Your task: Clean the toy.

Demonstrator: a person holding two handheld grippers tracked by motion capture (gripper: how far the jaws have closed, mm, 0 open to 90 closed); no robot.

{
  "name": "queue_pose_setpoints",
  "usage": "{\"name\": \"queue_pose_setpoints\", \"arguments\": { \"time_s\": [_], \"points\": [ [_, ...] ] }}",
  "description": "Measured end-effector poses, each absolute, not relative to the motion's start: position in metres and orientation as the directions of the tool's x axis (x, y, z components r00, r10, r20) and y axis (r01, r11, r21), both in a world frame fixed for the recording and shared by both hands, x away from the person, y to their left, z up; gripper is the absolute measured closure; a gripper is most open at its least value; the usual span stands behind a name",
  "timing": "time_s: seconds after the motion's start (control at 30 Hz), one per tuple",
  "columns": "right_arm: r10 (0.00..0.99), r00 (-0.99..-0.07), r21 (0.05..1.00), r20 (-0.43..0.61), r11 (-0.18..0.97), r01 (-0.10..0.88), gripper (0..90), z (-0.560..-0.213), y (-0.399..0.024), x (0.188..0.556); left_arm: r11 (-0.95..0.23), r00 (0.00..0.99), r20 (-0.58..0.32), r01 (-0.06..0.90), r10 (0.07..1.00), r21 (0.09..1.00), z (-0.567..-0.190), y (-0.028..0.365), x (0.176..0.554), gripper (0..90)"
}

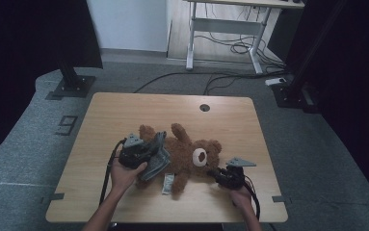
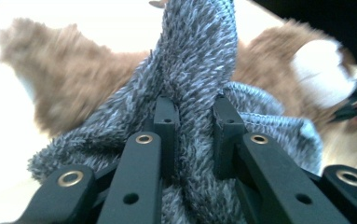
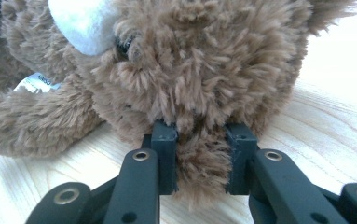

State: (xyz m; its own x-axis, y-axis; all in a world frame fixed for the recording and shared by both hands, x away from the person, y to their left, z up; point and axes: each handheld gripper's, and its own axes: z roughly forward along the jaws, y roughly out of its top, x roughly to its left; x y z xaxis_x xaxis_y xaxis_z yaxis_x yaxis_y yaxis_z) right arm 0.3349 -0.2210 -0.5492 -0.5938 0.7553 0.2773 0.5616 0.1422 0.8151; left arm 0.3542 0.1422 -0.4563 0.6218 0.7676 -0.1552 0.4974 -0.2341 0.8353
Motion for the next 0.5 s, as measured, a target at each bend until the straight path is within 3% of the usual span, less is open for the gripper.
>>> {"name": "queue_pose_setpoints", "arguments": {
  "time_s": [0.2,0.37,0.43,0.5],
  "points": [
    [0.769,-0.583,0.821,0.262,0.141,0.554,70.9,-0.551,-0.215,0.336,-0.269,0.697,-0.131,0.434,0.705,0.860,-0.438,0.089,0.352,75.2],
    [0.767,-0.582,0.818,0.270,0.137,0.559,70.8,-0.551,-0.216,0.336,-0.361,0.742,-0.087,0.421,0.664,0.832,-0.450,0.028,0.355,75.2],
    [0.768,-0.580,0.816,0.272,0.135,0.562,70.7,-0.551,-0.217,0.336,-0.389,0.734,-0.057,0.422,0.677,0.819,-0.460,0.019,0.356,75.2],
    [0.767,-0.577,0.812,0.279,0.132,0.569,70.6,-0.552,-0.218,0.336,-0.358,0.726,-0.101,0.450,0.681,0.818,-0.465,0.028,0.359,75.2]
  ]
}}
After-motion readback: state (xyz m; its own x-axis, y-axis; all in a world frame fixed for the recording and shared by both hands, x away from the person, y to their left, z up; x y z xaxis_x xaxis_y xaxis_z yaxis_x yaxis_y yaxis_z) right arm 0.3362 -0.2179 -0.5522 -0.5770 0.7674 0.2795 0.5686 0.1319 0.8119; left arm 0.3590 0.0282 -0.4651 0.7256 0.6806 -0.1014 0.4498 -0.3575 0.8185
